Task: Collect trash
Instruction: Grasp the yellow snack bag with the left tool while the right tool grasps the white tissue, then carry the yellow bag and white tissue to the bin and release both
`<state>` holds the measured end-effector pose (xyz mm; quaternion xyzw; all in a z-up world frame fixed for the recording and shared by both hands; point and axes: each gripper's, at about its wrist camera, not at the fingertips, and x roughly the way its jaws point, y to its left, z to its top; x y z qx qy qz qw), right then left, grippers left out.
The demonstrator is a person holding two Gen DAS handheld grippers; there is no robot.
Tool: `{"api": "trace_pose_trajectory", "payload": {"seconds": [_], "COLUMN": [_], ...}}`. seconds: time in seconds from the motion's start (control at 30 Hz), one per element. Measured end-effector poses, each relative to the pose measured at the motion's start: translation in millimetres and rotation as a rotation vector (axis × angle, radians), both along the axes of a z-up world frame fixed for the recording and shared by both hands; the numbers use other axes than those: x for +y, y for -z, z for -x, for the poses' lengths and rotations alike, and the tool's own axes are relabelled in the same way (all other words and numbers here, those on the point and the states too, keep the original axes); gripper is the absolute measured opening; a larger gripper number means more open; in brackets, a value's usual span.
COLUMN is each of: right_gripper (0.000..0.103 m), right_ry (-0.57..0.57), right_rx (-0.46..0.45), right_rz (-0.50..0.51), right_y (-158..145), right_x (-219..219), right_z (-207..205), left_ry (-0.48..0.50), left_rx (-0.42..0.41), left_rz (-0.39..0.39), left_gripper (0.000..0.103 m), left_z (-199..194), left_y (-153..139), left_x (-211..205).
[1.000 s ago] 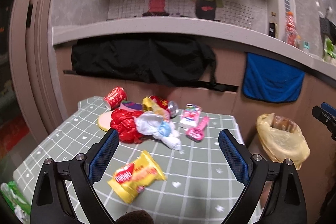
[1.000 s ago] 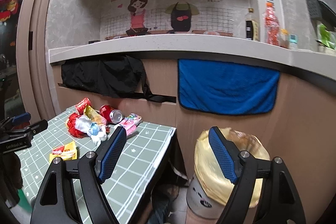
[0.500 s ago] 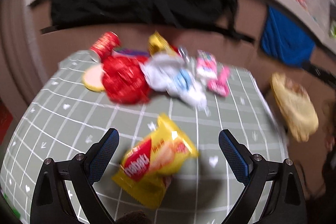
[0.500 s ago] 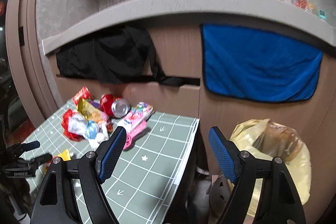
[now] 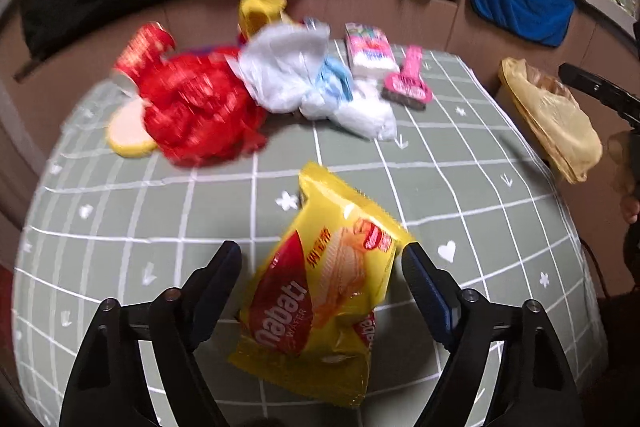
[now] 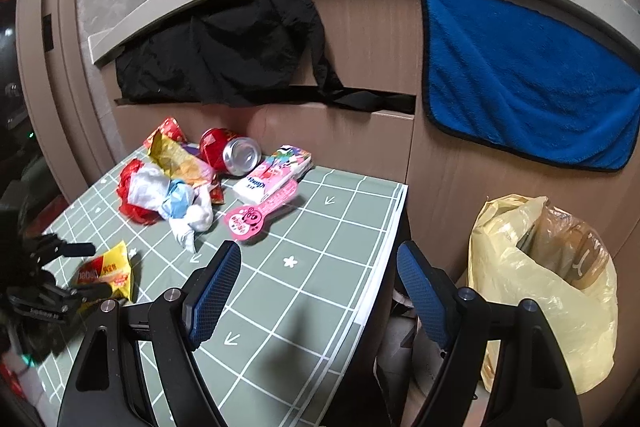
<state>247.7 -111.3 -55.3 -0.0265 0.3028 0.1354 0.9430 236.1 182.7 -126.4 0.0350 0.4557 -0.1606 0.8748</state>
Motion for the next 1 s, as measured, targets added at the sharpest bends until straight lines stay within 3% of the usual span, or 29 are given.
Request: {"api": "trace_pose_trajectory", "payload": {"seconds": [0.1,0.2,0.3,0.6,0.77,1.0], "right_gripper": [0.078,0.078,0.078,0.078,0.070,0.067], "right_ry": [-0.007,-0.019,-0.052,-0.258,-0.360,-0.370], "right_rx": [-0.003,0.010,0.025,0.040,0.091,0.142], "right_rz": [0.032,0.028,0.012,0.048,0.090,0.148], "right_y": [-0.5,-1.7,-7.7,-8.7,13.6,46.3], "right_x": [5.1,9.8,19.7,96.7,148.3,196.2], "right_z": [1.1,-4.3,-15.3,-49.4,-74.9,-114.0], "left_ry": [-0.034,-0.054,-0.088,-0.274,-0.376,-0.414], "left_rx": [0.044,0.009,-0.039,-0.219,-0.239,-0.257], "left_rz": [-0.003,0.016,0.056,0.173,0.226,0.241], "left_gripper": [0.073,0.051,0.047,0.046,0.046,0.046], "left_z": [-3.5,1.4,5.8,21.7,25.6,27.8], "left_y": [8.6,0.9,-13.6,-62.1,-63.5,-66.5], "left_x": [1.9,2.0,4.8,43.9,70.7,81.0]}}
